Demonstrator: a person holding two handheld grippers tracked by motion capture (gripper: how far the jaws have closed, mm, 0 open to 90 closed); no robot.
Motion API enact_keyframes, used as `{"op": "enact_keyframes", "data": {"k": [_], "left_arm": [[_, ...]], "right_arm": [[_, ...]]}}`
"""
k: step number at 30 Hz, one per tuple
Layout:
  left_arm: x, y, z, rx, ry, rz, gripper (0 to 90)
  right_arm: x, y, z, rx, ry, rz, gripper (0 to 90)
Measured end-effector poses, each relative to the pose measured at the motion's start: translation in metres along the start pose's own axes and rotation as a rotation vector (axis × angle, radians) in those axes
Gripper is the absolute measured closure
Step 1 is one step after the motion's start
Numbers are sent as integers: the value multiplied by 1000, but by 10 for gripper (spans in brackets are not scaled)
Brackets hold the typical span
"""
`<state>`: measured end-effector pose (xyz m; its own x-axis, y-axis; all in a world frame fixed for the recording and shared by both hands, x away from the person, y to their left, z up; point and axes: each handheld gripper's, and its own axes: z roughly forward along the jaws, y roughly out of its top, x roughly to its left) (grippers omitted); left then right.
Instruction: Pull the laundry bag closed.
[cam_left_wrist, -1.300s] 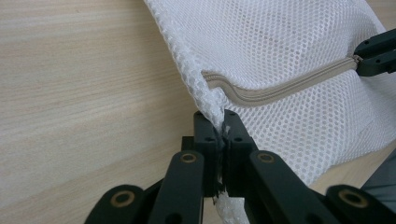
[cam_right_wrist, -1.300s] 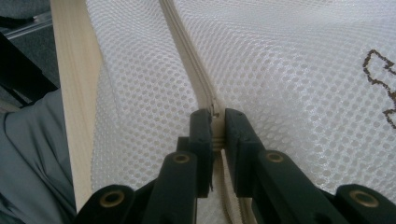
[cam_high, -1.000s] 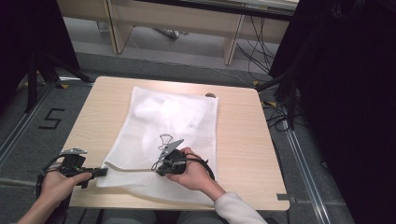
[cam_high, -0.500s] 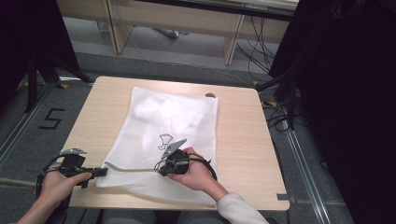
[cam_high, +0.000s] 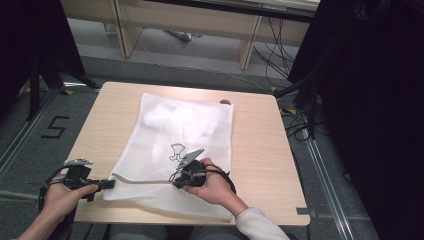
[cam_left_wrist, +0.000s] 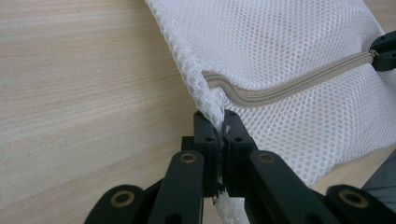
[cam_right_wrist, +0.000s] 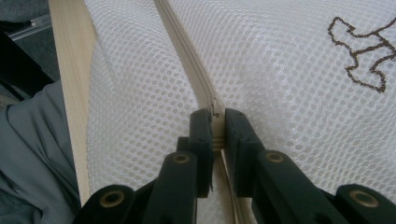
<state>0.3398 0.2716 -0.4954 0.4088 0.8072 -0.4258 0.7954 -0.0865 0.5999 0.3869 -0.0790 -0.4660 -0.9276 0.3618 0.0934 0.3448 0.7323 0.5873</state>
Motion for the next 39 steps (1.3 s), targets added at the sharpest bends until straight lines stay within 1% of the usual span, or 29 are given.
{"op": "enact_keyframes", "data": {"k": [5,6,7,8,9,10,12,13,14,15,16,18,19,20,21,22,23,24,25,26,27,28,29,31,32,34,36,37,39], "left_arm": [[0,0,0,-3,-1,-3,860],[2,0,-1,17,1,18,860],[2,0,-2,24,1,26,859],[1,0,-1,6,1,6,860],[3,0,-2,27,1,29,859],[2,0,-2,23,3,25,860],[2,0,-2,24,1,26,859],[1,0,-1,15,2,16,859],[1,0,-1,15,2,16,860],[2,0,-2,24,2,26,859],[2,0,-2,24,3,26,859],[2,0,-2,24,2,26,859],[2,0,-2,23,2,25,859],[2,0,-2,23,4,25,859],[1,0,0,8,4,8,859],[0,0,0,-3,2,-4,859],[0,0,0,-3,2,-4,859],[0,0,0,-3,1,-3,859],[2,0,-2,26,3,29,859],[2,0,-2,23,4,26,859],[2,0,-2,23,4,26,859],[2,0,-2,23,4,26,859],[2,0,-2,23,4,27,859],[2,0,-2,24,2,26,859],[0,0,0,2,0,2,859],[0,0,0,-2,1,-3,860],[0,0,0,-2,2,-2,859],[0,0,0,-2,2,-2,860],[0,0,0,-3,2,-3,859]], "right_arm": [[0,0,-1,0,-3,-1,826],[0,0,-2,0,-2,-3,826],[0,-1,-1,-5,-1,-6,827],[0,-1,-2,-1,-2,-6,826],[-1,-1,-2,-4,0,-7,827],[-1,-2,-2,-2,-6,-5,826],[-1,-3,-3,-2,-2,-2,827],[-1,-3,-4,0,-5,-1,826],[-1,-4,-4,-6,-3,0,826],[-1,-4,-5,-1,-3,5,826],[0,-5,-5,-8,-8,5,826],[-2,-6,-7,-1,-12,3,826],[-2,-7,-8,0,-6,6,826],[-3,-8,-8,0,-21,1,826],[-4,-8,-8,3,-23,-8,826],[-3,-9,-8,0,-13,7,826],[-3,-9,-8,0,-10,7,826],[-3,-9,-8,0,-22,0,826],[-3,-9,-8,4,-24,-5,826],[-3,-9,-8,4,-23,-3,826],[-2,-9,-9,3,-11,11,826],[-3,-10,-8,6,-12,1,827],[-4,-10,-8,-5,-21,-4,826],[-3,-11,-8,-8,-24,0,826],[-3,-11,-10,0,-16,6,826],[-3,-12,-10,-1,-15,7,826],[-4,-13,-11,4,-27,-7,826],[-3,-13,-10,-5,-17,6,826],[-3,-13,-10,-1,-20,7,826]]}}
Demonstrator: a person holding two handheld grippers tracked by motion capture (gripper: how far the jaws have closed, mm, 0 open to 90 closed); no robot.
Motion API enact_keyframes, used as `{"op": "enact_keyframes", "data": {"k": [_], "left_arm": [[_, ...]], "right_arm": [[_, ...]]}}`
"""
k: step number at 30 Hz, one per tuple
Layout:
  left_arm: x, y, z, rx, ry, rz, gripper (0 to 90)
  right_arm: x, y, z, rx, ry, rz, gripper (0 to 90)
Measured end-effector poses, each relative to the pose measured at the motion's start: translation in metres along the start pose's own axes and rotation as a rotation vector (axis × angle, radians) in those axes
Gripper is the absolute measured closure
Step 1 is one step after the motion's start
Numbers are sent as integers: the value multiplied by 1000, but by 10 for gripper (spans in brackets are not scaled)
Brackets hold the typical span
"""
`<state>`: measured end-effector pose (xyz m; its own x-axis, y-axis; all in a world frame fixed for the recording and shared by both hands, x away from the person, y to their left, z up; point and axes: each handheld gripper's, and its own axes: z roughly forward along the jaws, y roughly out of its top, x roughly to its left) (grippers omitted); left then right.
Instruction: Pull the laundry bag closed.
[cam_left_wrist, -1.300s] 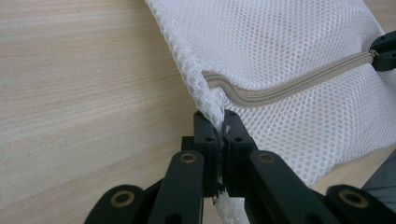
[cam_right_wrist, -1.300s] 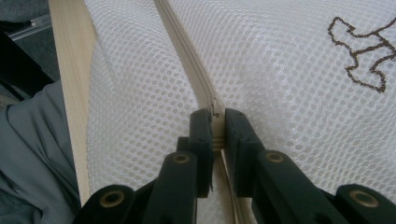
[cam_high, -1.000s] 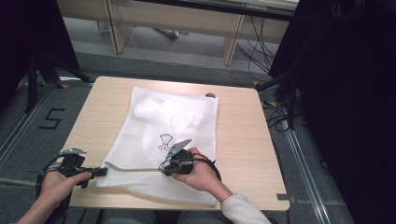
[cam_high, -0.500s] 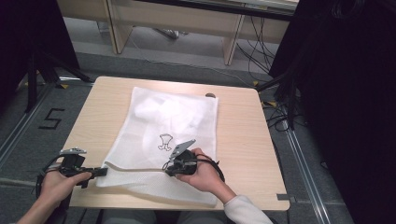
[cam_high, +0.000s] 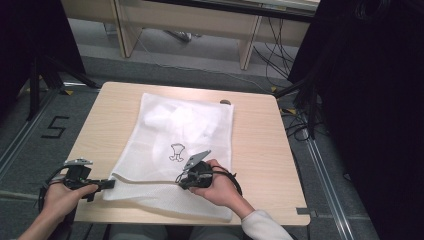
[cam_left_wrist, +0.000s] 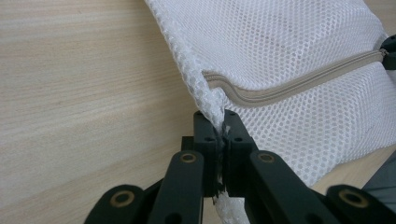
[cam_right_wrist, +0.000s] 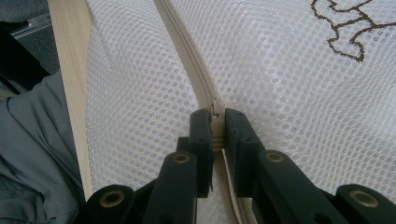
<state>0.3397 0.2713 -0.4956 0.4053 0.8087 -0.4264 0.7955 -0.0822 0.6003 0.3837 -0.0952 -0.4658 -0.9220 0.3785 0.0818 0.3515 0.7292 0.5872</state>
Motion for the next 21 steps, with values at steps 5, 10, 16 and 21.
{"op": "enact_keyframes", "data": {"k": [5,10,16,21], "left_arm": [[1,0,-1,5,1,7,859],[0,0,0,-3,1,0,859],[0,0,0,-1,0,2,859],[0,0,0,-3,0,2,858]], "right_arm": [[-1,-2,-2,0,1,8,826],[-2,-3,-4,7,12,13,826],[-1,-6,-7,13,-3,49,826],[-2,-6,-8,-1,3,16,826]]}}
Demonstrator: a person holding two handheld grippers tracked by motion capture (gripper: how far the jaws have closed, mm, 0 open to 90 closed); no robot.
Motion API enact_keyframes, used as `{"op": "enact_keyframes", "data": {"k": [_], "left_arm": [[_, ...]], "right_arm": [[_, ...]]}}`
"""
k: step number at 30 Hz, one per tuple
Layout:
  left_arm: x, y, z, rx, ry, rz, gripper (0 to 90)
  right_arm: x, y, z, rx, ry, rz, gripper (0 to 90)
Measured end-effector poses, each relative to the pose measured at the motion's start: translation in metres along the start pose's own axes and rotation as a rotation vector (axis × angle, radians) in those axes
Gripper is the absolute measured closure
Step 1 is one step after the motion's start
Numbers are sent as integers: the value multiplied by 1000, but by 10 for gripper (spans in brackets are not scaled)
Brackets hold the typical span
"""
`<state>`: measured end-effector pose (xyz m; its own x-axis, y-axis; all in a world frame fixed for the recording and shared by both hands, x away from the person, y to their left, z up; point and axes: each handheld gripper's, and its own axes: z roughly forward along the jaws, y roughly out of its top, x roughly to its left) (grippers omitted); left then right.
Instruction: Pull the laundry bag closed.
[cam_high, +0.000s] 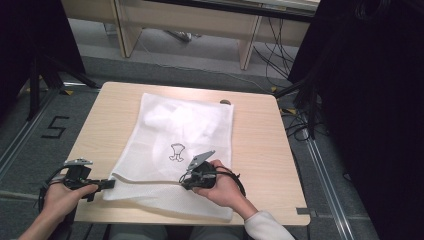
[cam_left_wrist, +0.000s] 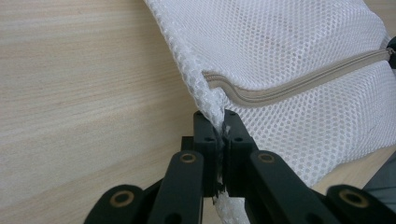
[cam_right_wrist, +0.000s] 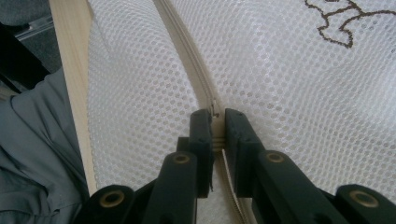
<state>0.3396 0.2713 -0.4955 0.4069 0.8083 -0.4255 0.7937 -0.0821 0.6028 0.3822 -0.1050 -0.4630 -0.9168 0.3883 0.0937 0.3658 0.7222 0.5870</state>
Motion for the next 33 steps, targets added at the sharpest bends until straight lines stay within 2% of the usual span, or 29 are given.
{"op": "enact_keyframes", "data": {"k": [4,8,11,13,16,20,24,29,32,33], "left_arm": [[0,0,0,0,5,6,858],[0,0,0,2,8,9,858],[0,0,0,2,7,8,858],[-1,0,1,-10,14,5,858],[0,0,0,-1,13,7,858],[0,0,0,-2,13,6,858],[0,0,0,4,12,11,858],[0,0,1,4,15,13,858],[0,0,1,3,15,11,858],[0,0,1,3,16,11,858]], "right_arm": [[0,0,0,-10,0,-1,826],[-1,-2,-1,8,6,-3,826],[-1,-4,-3,-1,-1,10,826],[-2,-5,-4,5,-6,1,826],[-2,-7,-5,-3,-2,9,826],[-2,-9,-6,14,-1,17,826],[-2,-10,-6,-2,-6,16,826],[-3,-13,-8,8,3,14,826],[-3,-14,-9,5,-1,21,826],[-1,-15,-10,20,-4,49,826]]}}
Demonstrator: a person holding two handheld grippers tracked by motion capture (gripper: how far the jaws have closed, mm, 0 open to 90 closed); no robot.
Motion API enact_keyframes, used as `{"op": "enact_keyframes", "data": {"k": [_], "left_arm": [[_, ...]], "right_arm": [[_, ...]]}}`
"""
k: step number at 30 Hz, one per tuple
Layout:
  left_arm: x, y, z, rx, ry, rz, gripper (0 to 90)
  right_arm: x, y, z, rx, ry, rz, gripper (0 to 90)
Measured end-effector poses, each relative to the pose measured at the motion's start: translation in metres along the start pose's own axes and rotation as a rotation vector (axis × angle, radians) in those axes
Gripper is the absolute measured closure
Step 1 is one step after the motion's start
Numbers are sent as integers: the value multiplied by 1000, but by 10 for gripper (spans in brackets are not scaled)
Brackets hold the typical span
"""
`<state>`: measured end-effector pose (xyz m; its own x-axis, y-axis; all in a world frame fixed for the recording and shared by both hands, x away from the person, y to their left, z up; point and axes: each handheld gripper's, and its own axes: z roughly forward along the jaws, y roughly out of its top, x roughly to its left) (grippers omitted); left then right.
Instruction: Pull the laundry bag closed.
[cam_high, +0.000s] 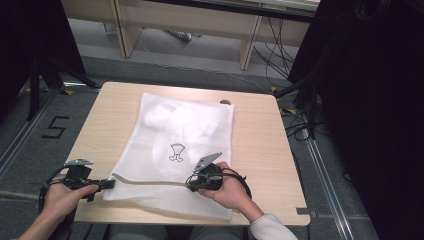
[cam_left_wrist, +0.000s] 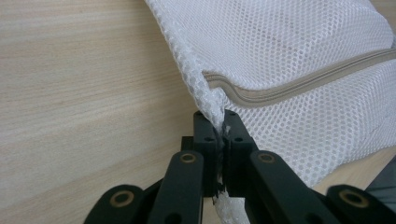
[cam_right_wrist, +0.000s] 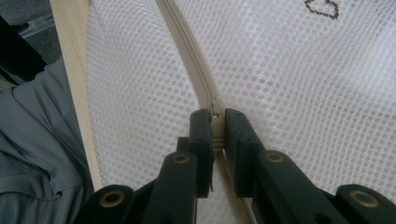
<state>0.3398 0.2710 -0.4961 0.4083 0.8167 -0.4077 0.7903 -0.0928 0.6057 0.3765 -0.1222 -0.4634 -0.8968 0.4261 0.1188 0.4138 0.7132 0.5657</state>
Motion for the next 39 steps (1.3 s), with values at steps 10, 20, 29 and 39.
{"op": "enact_keyframes", "data": {"k": [10,20,29,39], "left_arm": [[0,0,0,11,-5,3,858],[0,0,0,9,-6,0,858],[0,0,0,10,-7,1,858],[1,0,0,9,-8,2,858]], "right_arm": [[-1,-3,-2,-10,1,-3,826],[-3,-6,-5,-4,4,0,826],[-4,-9,-7,-8,-2,5,826],[-6,-12,-10,-17,-2,-3,826]]}}
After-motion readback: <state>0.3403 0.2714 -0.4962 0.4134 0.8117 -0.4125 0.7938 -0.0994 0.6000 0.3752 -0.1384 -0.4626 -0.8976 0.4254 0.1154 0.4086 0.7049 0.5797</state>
